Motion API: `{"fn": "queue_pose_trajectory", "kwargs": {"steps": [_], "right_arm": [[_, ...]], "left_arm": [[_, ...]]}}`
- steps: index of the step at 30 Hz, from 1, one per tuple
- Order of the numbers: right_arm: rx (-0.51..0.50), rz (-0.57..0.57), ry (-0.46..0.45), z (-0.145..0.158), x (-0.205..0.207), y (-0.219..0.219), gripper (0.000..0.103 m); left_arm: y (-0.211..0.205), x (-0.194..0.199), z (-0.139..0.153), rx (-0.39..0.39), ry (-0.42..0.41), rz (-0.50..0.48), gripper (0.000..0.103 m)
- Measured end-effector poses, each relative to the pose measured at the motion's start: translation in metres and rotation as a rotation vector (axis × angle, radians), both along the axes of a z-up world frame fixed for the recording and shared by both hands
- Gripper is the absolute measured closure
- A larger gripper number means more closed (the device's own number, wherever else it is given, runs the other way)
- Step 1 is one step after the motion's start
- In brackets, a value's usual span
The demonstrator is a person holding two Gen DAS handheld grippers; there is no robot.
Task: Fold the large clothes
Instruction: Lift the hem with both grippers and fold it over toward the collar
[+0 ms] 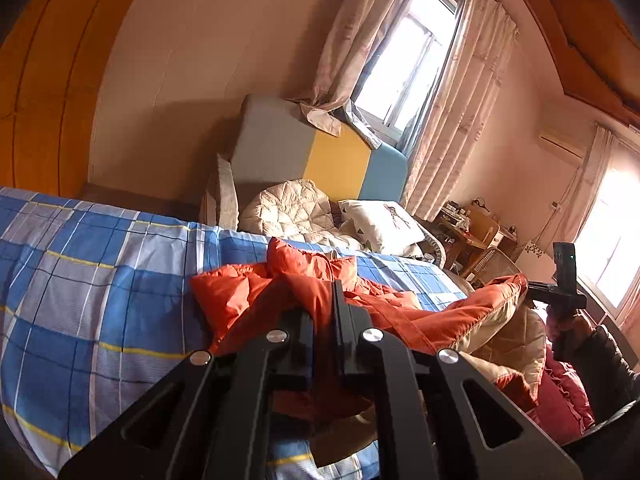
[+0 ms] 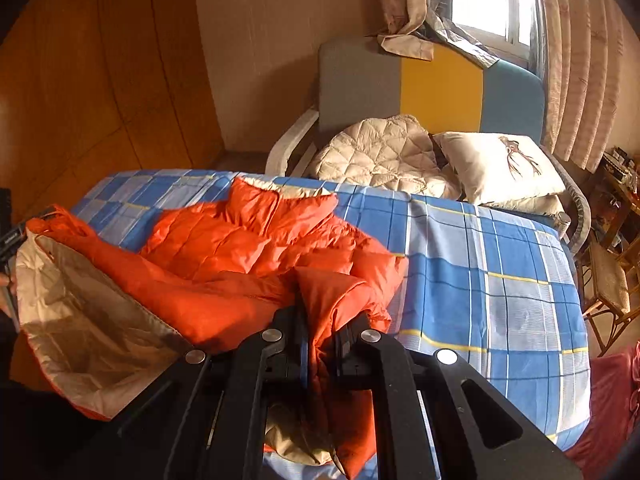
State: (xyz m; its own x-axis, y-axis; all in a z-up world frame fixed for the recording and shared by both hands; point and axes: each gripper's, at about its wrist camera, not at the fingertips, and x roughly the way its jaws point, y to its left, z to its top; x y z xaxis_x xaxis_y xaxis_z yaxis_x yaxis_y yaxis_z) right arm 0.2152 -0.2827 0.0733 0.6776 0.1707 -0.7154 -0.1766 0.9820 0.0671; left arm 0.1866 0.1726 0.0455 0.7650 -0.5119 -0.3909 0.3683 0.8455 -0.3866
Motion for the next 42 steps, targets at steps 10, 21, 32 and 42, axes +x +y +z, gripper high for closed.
{"fn": "queue_pose_trajectory", "kwargs": {"steps": [10,21,32,42], "right_arm": [[0.020,-0.080,0.078,-0.046,0.120,-0.011,0.095],[0.054,-0.197,0.162,-0.112,0.195,-0.026,0.095],[0.081,-0.283,0.242,-0.151,0.233,-0.029,0.094],[0.190,-0.331,0.241,-0.145,0.240,-0.034,0.070]], "left_arm": [[-0.014,0.121,-0.015,0.053,0.100,0.047,0.096],[-0.021,0.219,-0.067,0.088,0.248,0.104,0.096],[-0.026,0.267,-0.116,0.090,0.362,0.158,0.093],[-0.038,0.272,-0.115,0.136,0.378,0.214,0.087]]}}
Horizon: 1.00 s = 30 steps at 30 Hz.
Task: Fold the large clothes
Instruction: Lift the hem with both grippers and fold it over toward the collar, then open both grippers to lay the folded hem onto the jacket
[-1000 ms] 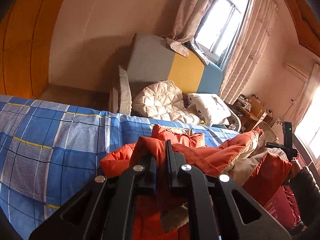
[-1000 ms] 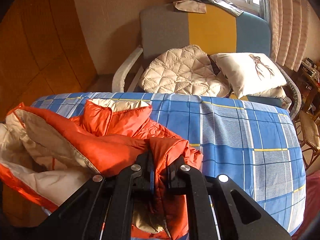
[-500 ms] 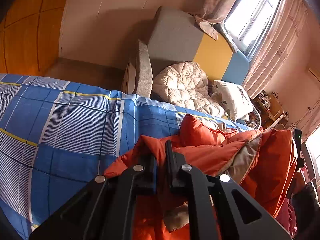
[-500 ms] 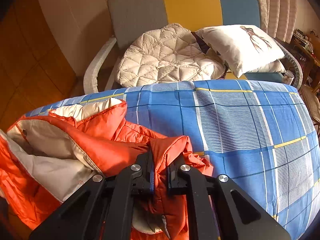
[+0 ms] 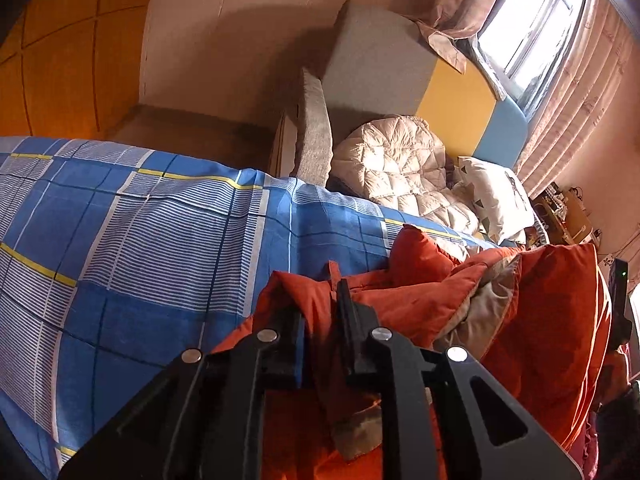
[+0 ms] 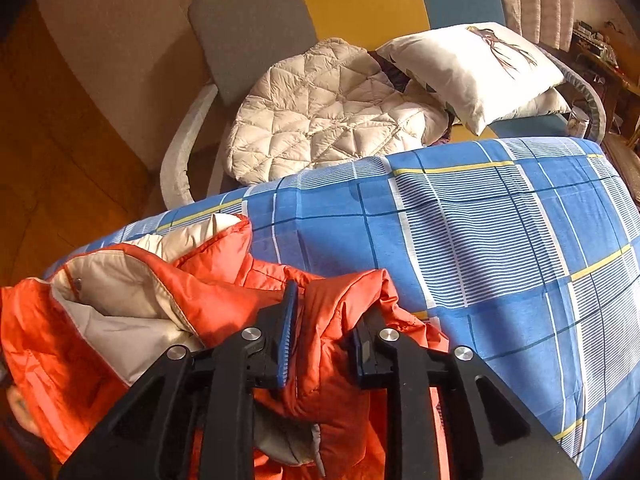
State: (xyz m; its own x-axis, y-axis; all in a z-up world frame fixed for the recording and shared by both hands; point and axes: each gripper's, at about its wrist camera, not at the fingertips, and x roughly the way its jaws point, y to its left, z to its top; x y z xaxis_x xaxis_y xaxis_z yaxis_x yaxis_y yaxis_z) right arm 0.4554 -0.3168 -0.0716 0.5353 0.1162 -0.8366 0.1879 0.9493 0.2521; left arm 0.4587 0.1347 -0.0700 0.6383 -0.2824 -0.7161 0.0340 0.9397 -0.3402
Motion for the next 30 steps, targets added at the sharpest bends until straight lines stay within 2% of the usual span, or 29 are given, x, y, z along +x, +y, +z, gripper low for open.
{"fn": "queue_pose_trajectory", "kwargs": {"steps": [1,3,4,7,10,12,13,14,16,19,23,27,30], "right_arm": [[0.018,-0.004,-0.002,0.001,0.001,-0.001,0.066],[0.047,-0.020,-0.017,0.006,0.001,-0.002,0.050],[0.071,-0.026,-0.022,0.008,0.001,-0.003,0.046],[0.078,-0.036,-0.040,0.017,0.003,-0.001,0.040],[0.076,-0.041,-0.053,0.027,0.003,0.002,0.035],[0.084,-0.047,-0.076,0.035,0.000,0.002,0.023],[0.088,-0.055,-0.088,0.040,-0.002,0.001,0.022],[0.083,-0.055,-0.104,0.045,-0.004,0.001,0.022],[0.074,-0.049,-0.131,0.055,-0.009,0.000,0.022],[0.052,-0.044,-0.152,0.064,-0.016,-0.002,0.022],[0.002,-0.028,-0.130,0.059,-0.026,-0.003,0.022],[-0.053,-0.029,-0.071,0.036,-0.033,-0.005,0.022],[-0.079,-0.030,-0.019,0.016,-0.035,-0.005,0.022]], "left_arm": [[-0.001,0.001,0.001,-0.008,0.009,0.008,0.083],[-0.003,0.003,0.003,-0.004,0.017,0.025,0.077],[-0.002,0.003,0.004,-0.009,0.023,0.033,0.073],[-0.009,0.006,0.008,0.021,0.025,0.042,0.069],[-0.009,0.009,0.011,0.009,0.037,0.065,0.062],[-0.008,0.009,0.015,-0.015,0.031,0.079,0.050],[-0.007,0.008,0.017,-0.024,0.026,0.082,0.038],[-0.007,0.007,0.021,-0.034,0.015,0.087,0.034],[-0.008,0.001,0.032,0.005,-0.037,0.109,0.019],[-0.004,-0.005,0.045,-0.007,-0.067,0.104,0.018],[-0.003,-0.024,0.048,0.038,-0.094,0.063,0.017],[-0.002,-0.047,0.029,0.085,-0.070,-0.006,0.020],[-0.005,-0.054,0.010,0.118,-0.020,-0.055,0.031]]}}
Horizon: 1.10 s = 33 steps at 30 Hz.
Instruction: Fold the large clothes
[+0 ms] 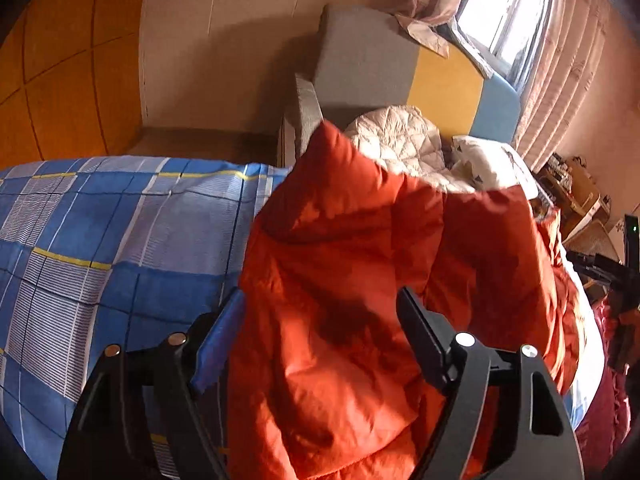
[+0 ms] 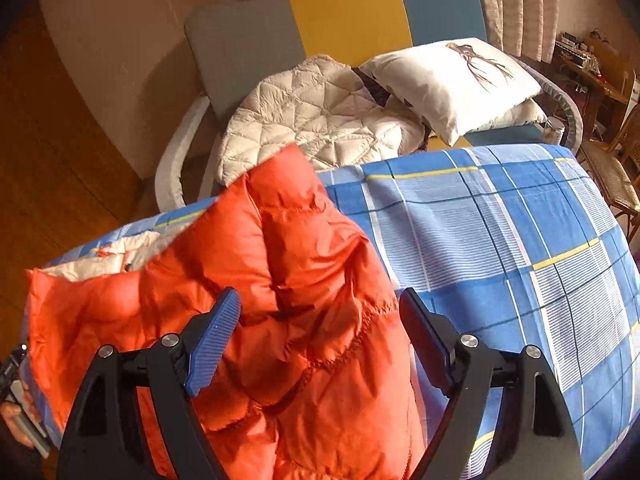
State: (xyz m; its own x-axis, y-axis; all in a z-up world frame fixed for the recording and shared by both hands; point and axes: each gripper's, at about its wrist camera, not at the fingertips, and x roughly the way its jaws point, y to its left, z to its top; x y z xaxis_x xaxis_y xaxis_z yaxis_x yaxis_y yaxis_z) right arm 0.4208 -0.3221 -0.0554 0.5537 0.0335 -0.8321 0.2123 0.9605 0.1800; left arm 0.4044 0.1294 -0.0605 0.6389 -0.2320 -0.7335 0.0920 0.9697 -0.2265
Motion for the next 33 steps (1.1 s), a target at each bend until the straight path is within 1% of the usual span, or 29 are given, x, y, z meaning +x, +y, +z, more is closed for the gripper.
{"fn": "queue_pose_trajectory", "kwargs": {"steps": [1,2,4,6,8,11,12,13,14,15,16,17,18,19,20,21,22,23,25,26,27,28,29,30,31,32,33], "right_arm": [[-0.005,0.000,0.015,-0.005,0.000,0.000,0.022],[-0.018,0.000,0.028,-0.010,0.000,0.001,0.022],[-0.041,0.004,0.045,-0.017,-0.001,0.003,0.026],[-0.078,-0.001,0.041,-0.018,0.000,0.006,0.026],[-0.125,-0.006,0.005,-0.011,-0.002,0.011,0.026],[-0.147,0.041,-0.043,0.001,0.000,0.028,0.026],[-0.137,0.065,-0.055,0.005,0.002,0.035,0.026],[-0.128,0.091,-0.056,0.006,0.005,0.043,0.026],[-0.126,0.118,-0.060,0.008,0.007,0.053,0.026],[-0.115,0.150,-0.063,0.008,0.009,0.062,0.026],[-0.099,0.180,-0.061,0.008,0.011,0.072,0.026],[-0.096,0.202,-0.052,0.005,0.014,0.082,0.026],[-0.097,0.222,-0.043,0.002,0.017,0.092,0.028],[-0.101,0.239,-0.033,-0.002,0.020,0.100,0.033],[-0.114,0.256,-0.015,-0.007,0.024,0.109,0.044],[-0.128,0.266,0.008,-0.013,0.028,0.117,0.048],[-0.137,0.272,0.025,-0.019,0.031,0.122,0.052],[-0.139,0.276,0.038,-0.025,0.033,0.126,0.060],[-0.137,0.274,0.050,-0.032,0.035,0.130,0.071],[-0.138,0.277,0.051,-0.033,0.036,0.131,0.079],[-0.141,0.279,0.053,-0.034,0.036,0.132,0.086],[-0.139,0.284,0.056,-0.035,0.037,0.132,0.090],[-0.142,0.289,0.055,-0.034,0.037,0.132,0.099],[-0.152,0.292,0.052,-0.033,0.038,0.132,0.101],[-0.160,0.294,0.044,-0.030,0.037,0.132,0.101],[-0.168,0.296,0.031,-0.027,0.035,0.131,0.102],[-0.177,0.300,0.013,-0.022,0.033,0.132,0.102]], "left_arm": [[-0.003,-0.002,-0.006,0.000,0.016,-0.016,0.036],[-0.007,-0.003,-0.011,0.011,0.025,-0.026,0.039],[-0.010,-0.004,-0.016,0.026,0.028,-0.028,0.050],[-0.011,-0.003,-0.017,0.039,0.026,-0.018,0.058],[-0.009,-0.003,-0.016,0.047,0.008,0.002,0.058],[-0.011,-0.004,-0.011,0.071,-0.026,0.025,0.060],[-0.013,-0.005,-0.008,0.103,-0.043,0.044,0.060],[-0.016,-0.009,-0.002,0.140,-0.087,0.073,0.061],[-0.016,-0.014,0.005,0.131,-0.124,0.091,0.059],[-0.016,-0.017,0.010,0.109,-0.142,0.101,0.058],[-0.018,-0.019,0.015,0.078,-0.158,0.087,0.057],[-0.022,-0.021,0.019,0.051,-0.167,0.054,0.057],[-0.028,-0.022,0.022,0.027,-0.173,0.016,0.057],[-0.034,-0.022,0.024,-0.011,-0.169,-0.033,0.056],[-0.037,-0.021,0.026,-0.045,-0.161,-0.079,0.055],[-0.045,-0.020,0.027,-0.059,-0.156,-0.112,0.054],[-0.051,-0.020,0.027,-0.066,-0.151,-0.137,0.049],[-0.058,-0.018,0.027,-0.090,-0.137,-0.171,0.048],[-0.069,-0.015,0.028,-0.102,-0.126,-0.207,0.048],[-0.075,-0.013,0.028,-0.113,-0.118,-0.227,0.049],[-0.080,-0.011,0.028,-0.113,-0.109,-0.234,0.051],[-0.086,-0.009,0.027,-0.109,-0.101,-0.247,0.055],[-0.093,-0.006,0.027,-0.100,-0.091,-0.264,0.059],[-0.101,-0.002,0.024,-0.076,-0.068,-0.276,0.073],[-0.109,-0.001,0.022,-0.066,-0.056,-0.290,0.092],[-0.114,0.002,0.020,-0.052,-0.049,-0.297,0.099],[-0.118,0.003,0.019,-0.032,-0.055,-0.297,0.102]]}}
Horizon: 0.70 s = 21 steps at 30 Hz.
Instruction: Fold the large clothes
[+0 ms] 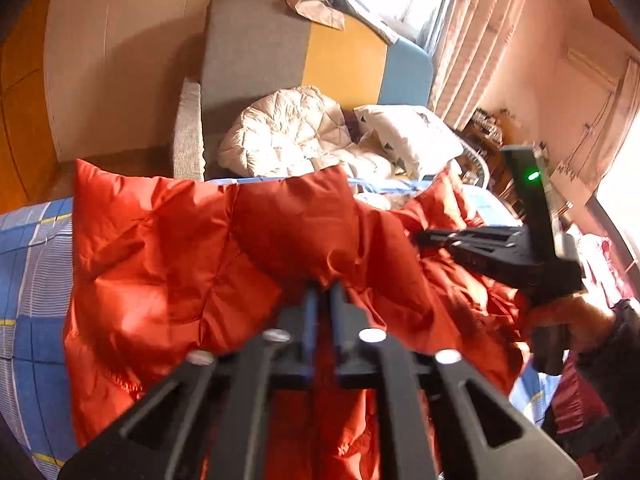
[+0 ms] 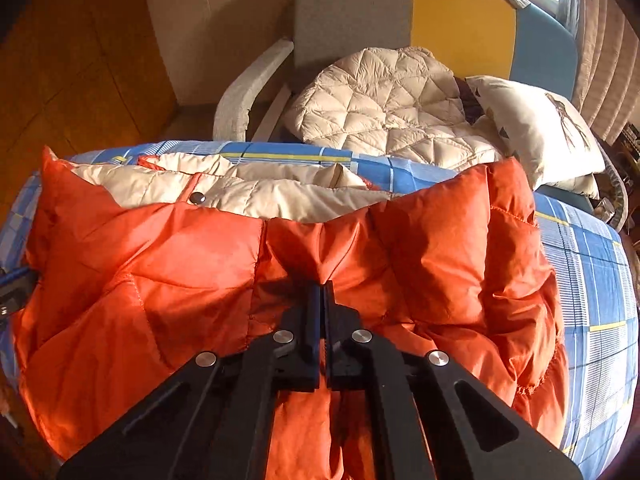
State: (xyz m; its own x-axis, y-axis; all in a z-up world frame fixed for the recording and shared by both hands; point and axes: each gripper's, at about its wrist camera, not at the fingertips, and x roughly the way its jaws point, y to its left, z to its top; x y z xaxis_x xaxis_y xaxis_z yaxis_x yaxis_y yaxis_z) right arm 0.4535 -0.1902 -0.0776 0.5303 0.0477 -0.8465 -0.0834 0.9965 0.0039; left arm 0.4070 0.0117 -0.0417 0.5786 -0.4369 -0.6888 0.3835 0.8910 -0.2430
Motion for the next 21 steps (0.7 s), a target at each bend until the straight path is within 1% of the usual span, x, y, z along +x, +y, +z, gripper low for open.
{"fn": "queue_pose_trajectory", "kwargs": {"steps": [3,6,8,9,12,17,19,21], "right_arm": [[-0.028,0.007,-0.080,0.019,-0.011,-0.001,0.102],[-0.043,-0.026,-0.180,0.036,-0.017,-0.008,0.102],[-0.061,-0.057,-0.226,0.041,-0.016,-0.012,0.102],[-0.068,-0.068,-0.237,0.041,-0.014,-0.012,0.102],[-0.083,-0.102,-0.239,0.032,-0.004,-0.013,0.102],[-0.099,-0.146,-0.190,0.006,0.021,-0.012,0.102],[-0.102,-0.154,-0.170,-0.006,0.030,-0.012,0.102],[-0.108,-0.156,-0.150,-0.017,0.037,-0.011,0.102]], "left_arm": [[0.000,0.000,0.004,-0.018,-0.041,0.028,0.103],[0.012,0.000,0.010,-0.051,-0.094,0.085,0.103],[0.018,0.004,0.009,-0.048,-0.117,0.117,0.103],[0.021,0.007,0.007,-0.048,-0.114,0.128,0.103],[0.024,0.024,-0.005,-0.010,-0.097,0.152,0.103],[0.017,0.052,-0.032,0.051,-0.043,0.174,0.103],[0.017,0.060,-0.047,0.056,-0.008,0.186,0.102],[0.016,0.067,-0.059,0.063,0.001,0.194,0.102]]}}
